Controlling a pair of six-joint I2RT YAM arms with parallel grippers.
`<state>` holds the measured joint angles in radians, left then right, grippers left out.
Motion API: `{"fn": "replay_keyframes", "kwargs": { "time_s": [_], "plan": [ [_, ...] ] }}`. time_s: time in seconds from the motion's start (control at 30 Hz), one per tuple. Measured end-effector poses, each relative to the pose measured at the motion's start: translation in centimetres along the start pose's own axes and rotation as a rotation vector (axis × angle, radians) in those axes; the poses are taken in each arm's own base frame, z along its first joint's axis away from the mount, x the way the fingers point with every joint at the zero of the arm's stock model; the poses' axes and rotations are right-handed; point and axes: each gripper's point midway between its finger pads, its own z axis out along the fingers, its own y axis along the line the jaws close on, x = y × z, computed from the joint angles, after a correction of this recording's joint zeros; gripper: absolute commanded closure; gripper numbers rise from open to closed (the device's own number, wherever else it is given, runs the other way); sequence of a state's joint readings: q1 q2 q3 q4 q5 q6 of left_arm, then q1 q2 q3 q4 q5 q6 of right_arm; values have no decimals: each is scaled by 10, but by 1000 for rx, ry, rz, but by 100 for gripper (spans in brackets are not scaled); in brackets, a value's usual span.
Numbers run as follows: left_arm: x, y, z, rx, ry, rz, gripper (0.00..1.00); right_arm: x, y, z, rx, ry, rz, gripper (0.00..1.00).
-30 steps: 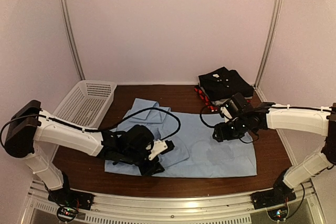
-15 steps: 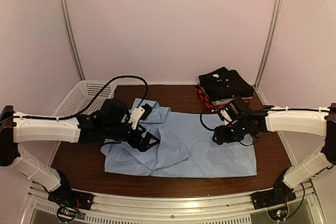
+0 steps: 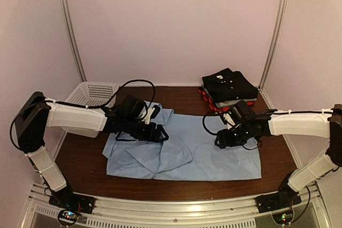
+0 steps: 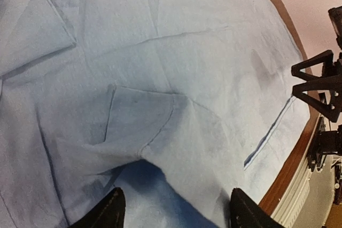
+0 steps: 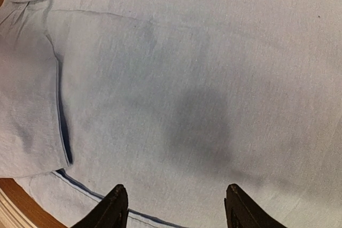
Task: Fold and stack the long sleeve shirts
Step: Pick up the sleeve from the 1/3-folded shirt, then fold the sleeve of the 1/3-folded shirt.
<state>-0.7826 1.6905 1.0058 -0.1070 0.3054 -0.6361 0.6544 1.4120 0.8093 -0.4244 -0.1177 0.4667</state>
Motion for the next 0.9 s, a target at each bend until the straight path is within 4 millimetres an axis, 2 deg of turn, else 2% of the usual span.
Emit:
{"fn": "replay_keyframes", "kwargs": {
  "time_s": [0.1,0.23,0.37,0.5,0.67,0.77,0.9],
  "plan": [
    [6,7,15,-8,35,-25,48,3,0,2,-6,4,0,37],
    [3,3,27,26,42,-36,78,8,-1,4,-10,14,0,37],
    [-4,-11,28,96,23,-4,100,12,-3,6,-8,21,0,37],
    [-15,-19,18,112,-21,90,100,12,-3,6,-7,18,0,37],
    [-51,-41,-26,94,-174,256,100,11,-3,6,-8,15,0,37],
    [-81,-56,-55,68,-289,357,100,10,-3,6,-7,14,0,37],
    [-105,-62,-76,4,-382,453,100,4,0,3,-9,2,0,37]
  ]
}}
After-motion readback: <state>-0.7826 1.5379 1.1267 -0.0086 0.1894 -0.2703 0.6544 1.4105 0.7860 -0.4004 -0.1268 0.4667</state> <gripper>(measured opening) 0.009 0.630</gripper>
